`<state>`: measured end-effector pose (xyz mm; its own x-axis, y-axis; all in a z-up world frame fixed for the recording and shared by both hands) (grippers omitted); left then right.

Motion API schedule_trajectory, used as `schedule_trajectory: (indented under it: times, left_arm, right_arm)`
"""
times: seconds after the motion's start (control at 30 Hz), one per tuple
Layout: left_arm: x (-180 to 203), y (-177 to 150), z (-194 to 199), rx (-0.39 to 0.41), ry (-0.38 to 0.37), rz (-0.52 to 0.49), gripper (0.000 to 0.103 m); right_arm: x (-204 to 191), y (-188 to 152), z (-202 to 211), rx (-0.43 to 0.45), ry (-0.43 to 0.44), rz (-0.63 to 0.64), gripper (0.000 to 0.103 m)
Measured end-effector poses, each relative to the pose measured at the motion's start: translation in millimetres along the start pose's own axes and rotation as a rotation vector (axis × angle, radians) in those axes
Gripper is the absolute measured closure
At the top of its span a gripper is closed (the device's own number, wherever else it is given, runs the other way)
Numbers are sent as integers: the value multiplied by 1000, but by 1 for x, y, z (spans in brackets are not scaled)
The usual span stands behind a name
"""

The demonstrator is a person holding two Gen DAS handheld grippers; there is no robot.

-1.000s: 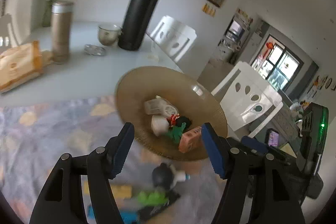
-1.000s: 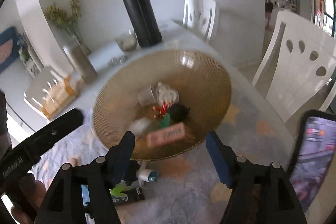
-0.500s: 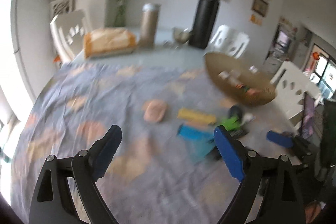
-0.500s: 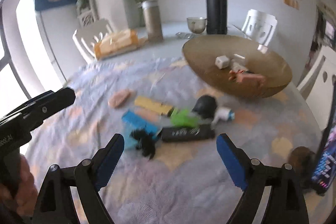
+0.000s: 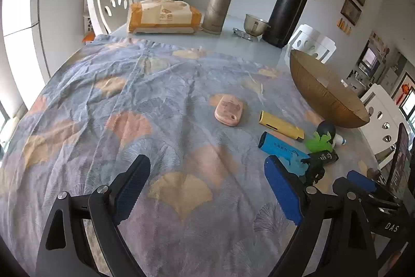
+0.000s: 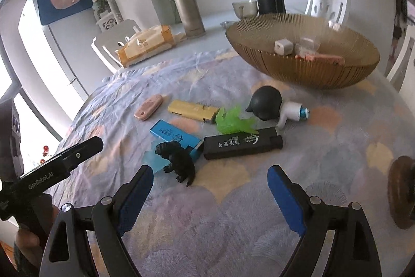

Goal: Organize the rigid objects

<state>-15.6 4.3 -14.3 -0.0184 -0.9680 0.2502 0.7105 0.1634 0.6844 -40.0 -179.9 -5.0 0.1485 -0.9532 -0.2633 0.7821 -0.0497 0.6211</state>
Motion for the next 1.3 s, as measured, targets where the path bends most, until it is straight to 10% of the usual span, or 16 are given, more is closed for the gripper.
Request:
schedule_trajectory:
  times: [1.3]
  left_arm:
    - [0, 0, -6, -13, 36, -18, 14]
  right_arm:
    - [8, -1, -2, -17, 39, -58, 14]
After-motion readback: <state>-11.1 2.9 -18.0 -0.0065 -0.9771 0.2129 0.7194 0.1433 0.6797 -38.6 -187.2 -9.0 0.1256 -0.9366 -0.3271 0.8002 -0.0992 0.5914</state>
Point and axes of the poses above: each gripper's, at about its wrist camera, not at the fingertips, and z roughly against the way its jaws point, x to its right, y to its top, the point moved 6 cm from there along -z, roughly the way its jaws point, and after that the axes turned 1 degree about -y, right-handed, at the moved point
